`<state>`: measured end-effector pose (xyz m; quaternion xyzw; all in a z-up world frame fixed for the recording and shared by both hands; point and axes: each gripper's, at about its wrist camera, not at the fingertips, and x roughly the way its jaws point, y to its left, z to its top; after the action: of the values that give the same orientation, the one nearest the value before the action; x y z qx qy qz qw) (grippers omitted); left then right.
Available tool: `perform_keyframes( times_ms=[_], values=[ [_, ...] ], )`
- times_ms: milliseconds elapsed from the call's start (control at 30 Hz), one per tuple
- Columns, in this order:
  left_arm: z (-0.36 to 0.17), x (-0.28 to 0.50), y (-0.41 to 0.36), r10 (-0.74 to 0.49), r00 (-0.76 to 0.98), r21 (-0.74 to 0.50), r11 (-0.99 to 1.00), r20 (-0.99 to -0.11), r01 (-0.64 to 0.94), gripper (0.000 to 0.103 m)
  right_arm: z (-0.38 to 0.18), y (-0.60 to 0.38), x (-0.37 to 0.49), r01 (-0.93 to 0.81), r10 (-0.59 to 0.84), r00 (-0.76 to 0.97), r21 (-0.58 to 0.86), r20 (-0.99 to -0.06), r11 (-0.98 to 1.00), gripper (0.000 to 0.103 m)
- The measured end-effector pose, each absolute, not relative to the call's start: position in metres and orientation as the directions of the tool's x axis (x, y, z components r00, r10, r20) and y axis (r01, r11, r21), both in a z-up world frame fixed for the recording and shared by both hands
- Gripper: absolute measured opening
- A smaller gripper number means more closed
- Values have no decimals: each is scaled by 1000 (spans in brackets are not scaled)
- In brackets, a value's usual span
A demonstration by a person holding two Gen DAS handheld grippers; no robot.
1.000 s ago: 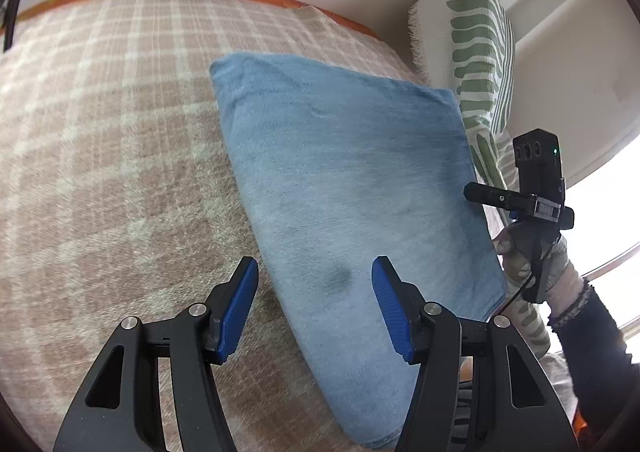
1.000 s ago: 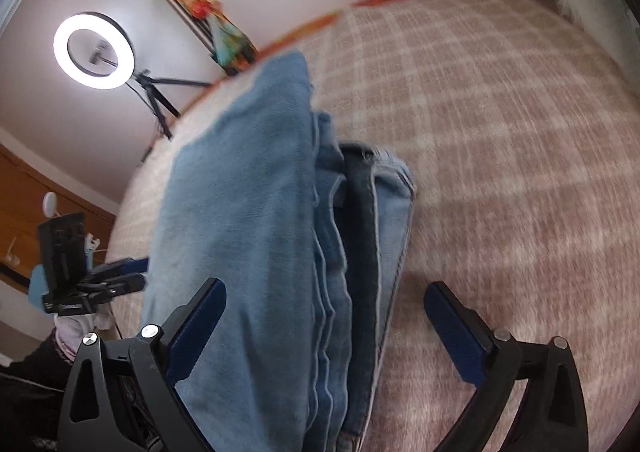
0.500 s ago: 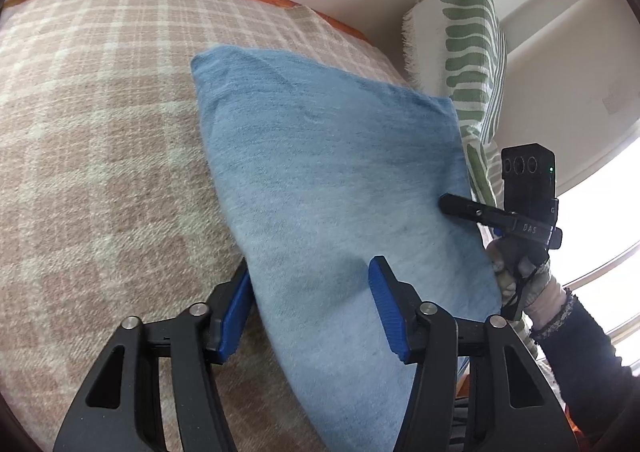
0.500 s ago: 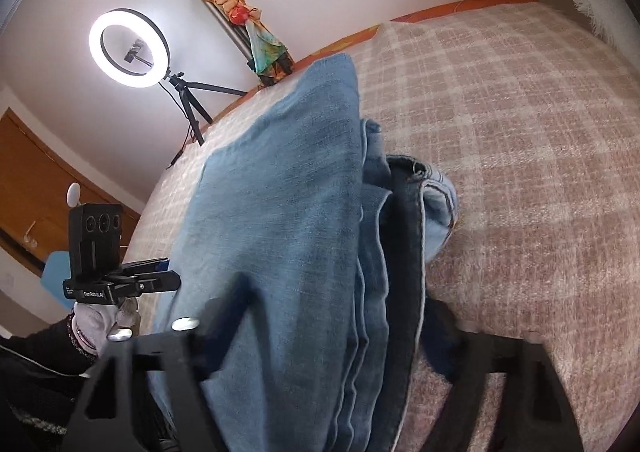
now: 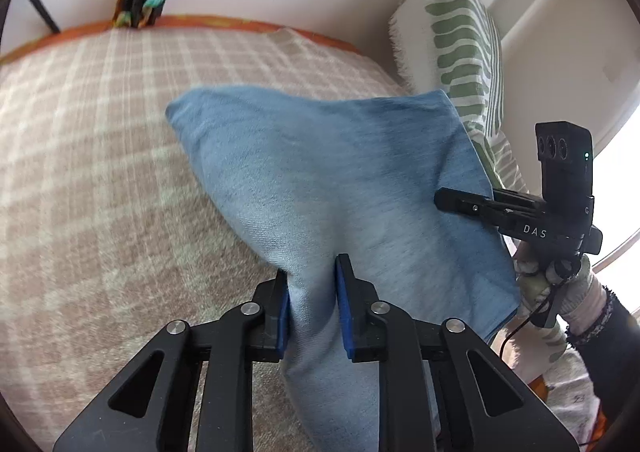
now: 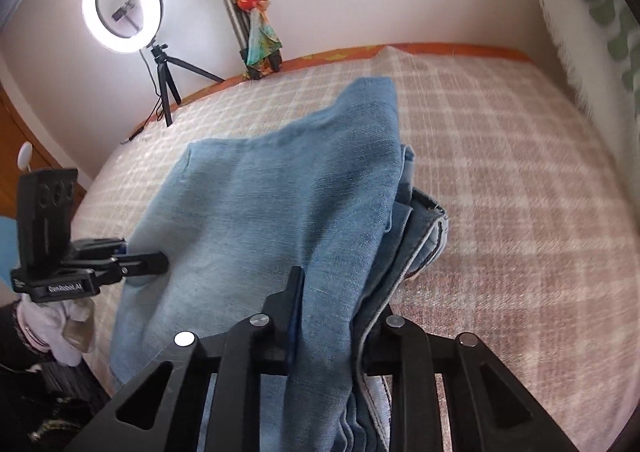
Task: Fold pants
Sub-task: 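Grasp the jeans stack edge with the left gripper and lift it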
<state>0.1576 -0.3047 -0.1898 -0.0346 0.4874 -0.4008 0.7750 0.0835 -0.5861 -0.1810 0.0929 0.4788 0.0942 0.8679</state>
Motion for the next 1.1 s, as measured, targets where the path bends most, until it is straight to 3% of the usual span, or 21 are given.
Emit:
perform_keyframes(
  times_ms=[633, 1100],
  values=[
    [-147, 144, -318, -698, 256, -386, 621, -669, 682, 14, -134, -567, 66, -94, 215, 608, 200, -764, 975, 17],
    [-109, 194, -341, -710, 328, -318, 613, -623, 723, 14, -93, -576, 125, -85, 175, 696, 163, -696, 983, 16]
  ],
)
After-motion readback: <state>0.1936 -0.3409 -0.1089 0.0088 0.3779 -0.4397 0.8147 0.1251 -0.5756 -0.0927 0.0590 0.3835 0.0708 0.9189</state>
